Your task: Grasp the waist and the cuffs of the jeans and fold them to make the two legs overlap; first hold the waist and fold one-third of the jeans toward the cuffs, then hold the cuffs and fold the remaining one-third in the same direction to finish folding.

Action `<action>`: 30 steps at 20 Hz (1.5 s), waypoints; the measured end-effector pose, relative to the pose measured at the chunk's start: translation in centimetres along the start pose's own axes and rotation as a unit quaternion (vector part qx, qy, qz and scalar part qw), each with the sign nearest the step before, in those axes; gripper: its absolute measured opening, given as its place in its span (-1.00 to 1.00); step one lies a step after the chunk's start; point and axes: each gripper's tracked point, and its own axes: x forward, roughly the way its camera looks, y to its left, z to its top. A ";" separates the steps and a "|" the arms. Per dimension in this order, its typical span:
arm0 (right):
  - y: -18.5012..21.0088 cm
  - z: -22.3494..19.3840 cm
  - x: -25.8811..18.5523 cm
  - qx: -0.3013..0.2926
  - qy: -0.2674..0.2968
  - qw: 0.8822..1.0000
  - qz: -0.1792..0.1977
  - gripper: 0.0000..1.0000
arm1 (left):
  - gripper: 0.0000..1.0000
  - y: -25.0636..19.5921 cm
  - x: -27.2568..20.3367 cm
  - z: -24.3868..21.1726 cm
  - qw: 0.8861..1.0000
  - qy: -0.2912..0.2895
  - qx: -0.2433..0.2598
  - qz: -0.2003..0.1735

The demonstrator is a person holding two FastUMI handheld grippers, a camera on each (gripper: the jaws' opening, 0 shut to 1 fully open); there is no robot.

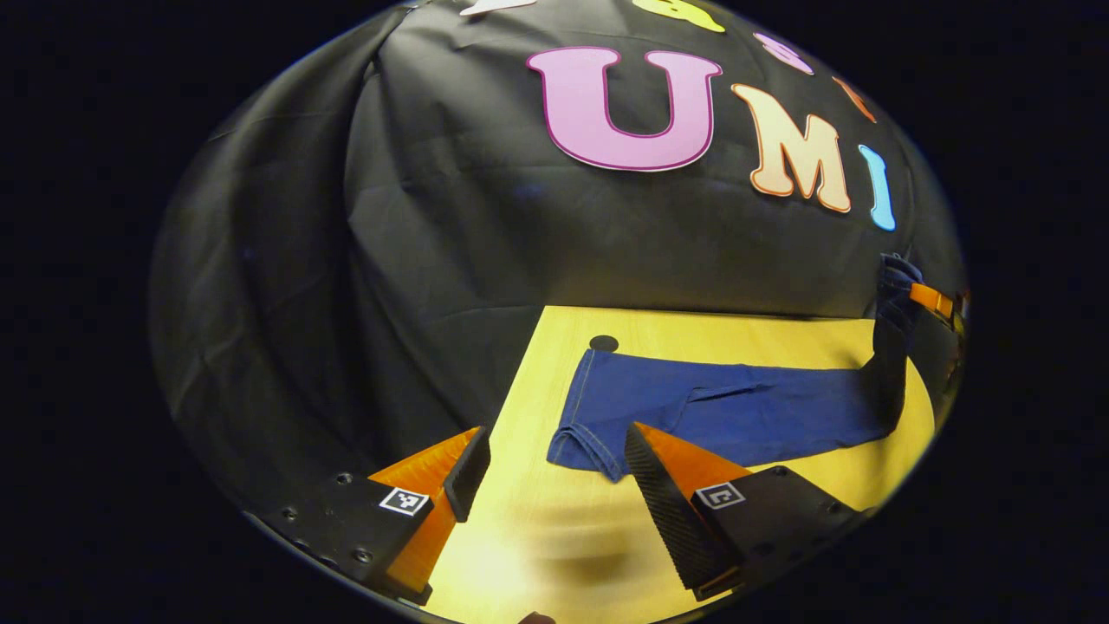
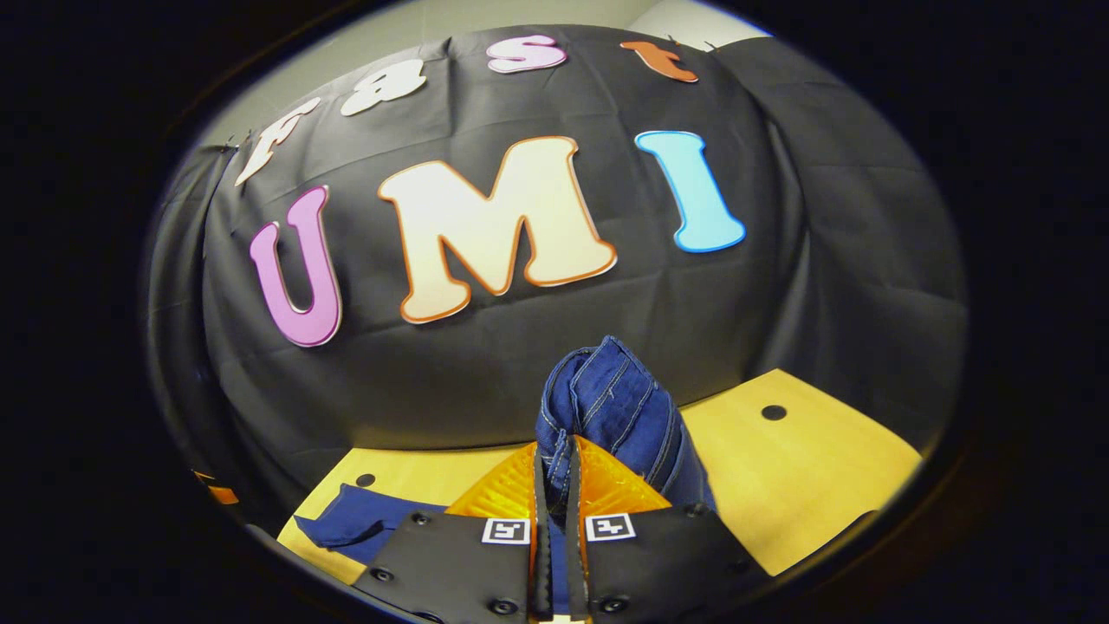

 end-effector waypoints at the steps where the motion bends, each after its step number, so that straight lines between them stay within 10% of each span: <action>1: 1.3 -1.1 0.5 -0.001 0.007 1.000 0.006 -0.77 | 0.91 0.4 0.1 -0.3 1.000 0.003 -0.002 -0.002; 14: 11.8 -19.6 2.1 -0.050 0.171 0.980 0.092 -0.77 | 0.92 1.6 5.6 -4.8 0.997 0.060 -0.043 -0.038; 19: 12.7 -17.6 -1.0 -0.066 0.149 0.980 0.114 0.89 | 0.96 0.2 9.6 -5.4 0.995 0.071 -0.022 -0.065; 30: 1.9 -13.4 -5.4 -0.034 0.139 0.990 0.011 0.87 | 0.95 -2.8 18.4 -8.3 0.990 0.113 0.004 -0.089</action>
